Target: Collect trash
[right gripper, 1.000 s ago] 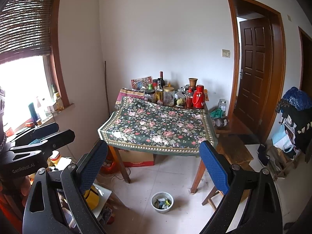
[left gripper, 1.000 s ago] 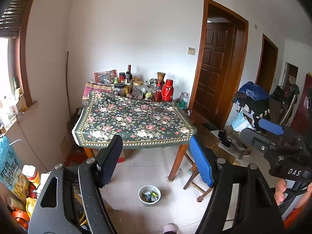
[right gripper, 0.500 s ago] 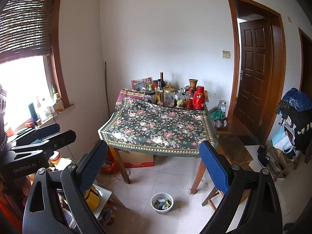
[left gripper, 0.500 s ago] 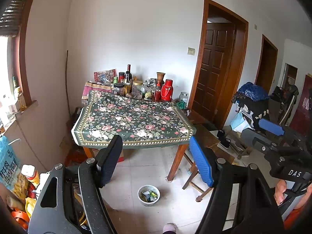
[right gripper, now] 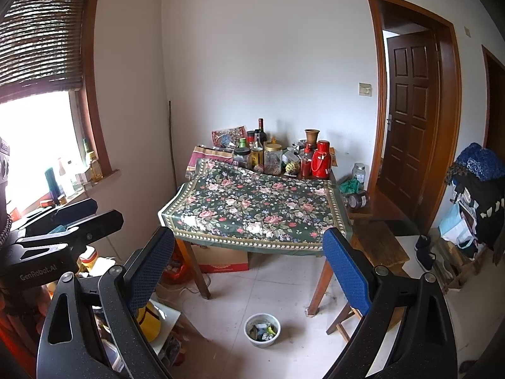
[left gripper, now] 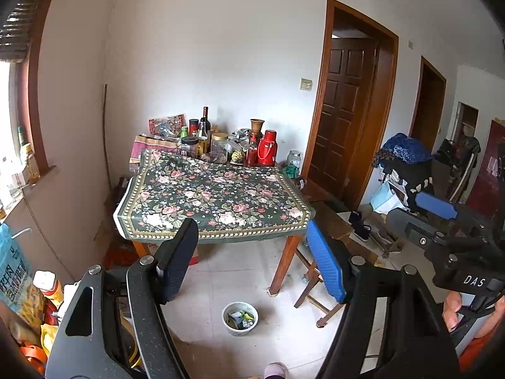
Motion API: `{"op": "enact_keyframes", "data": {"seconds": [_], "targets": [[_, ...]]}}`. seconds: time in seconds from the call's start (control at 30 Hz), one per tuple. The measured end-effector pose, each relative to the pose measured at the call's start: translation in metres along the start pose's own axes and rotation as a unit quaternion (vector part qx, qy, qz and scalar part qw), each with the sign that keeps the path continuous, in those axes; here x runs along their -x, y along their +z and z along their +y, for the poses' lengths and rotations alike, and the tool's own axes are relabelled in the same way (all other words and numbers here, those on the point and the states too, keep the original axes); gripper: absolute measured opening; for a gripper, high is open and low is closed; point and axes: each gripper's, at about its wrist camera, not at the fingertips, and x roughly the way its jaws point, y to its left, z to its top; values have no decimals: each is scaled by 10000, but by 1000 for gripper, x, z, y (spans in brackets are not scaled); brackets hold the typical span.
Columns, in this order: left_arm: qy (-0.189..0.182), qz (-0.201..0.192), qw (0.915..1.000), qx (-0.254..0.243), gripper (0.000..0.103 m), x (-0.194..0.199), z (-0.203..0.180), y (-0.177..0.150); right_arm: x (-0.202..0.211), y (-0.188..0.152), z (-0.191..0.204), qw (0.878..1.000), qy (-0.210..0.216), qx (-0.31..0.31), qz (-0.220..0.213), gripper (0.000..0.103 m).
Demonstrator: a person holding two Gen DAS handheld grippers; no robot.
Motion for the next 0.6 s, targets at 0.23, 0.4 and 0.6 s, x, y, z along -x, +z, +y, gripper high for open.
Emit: {"op": "enact_keyframes", "data": {"seconds": [0.23, 0.4, 0.6], "targets": [[-40, 34, 10000, 25, 70, -2, 1, 2, -2, 1, 0, 10000, -14, 0, 15, 94], [-22, 37, 10000, -18, 70, -4, -2, 4, -8, 3, -2, 10000, -15, -26, 36, 94], [28, 68, 10000, -30, 70, -13, -9, 7, -16, 4, -5, 10000, 8, -44, 74, 94]]}}
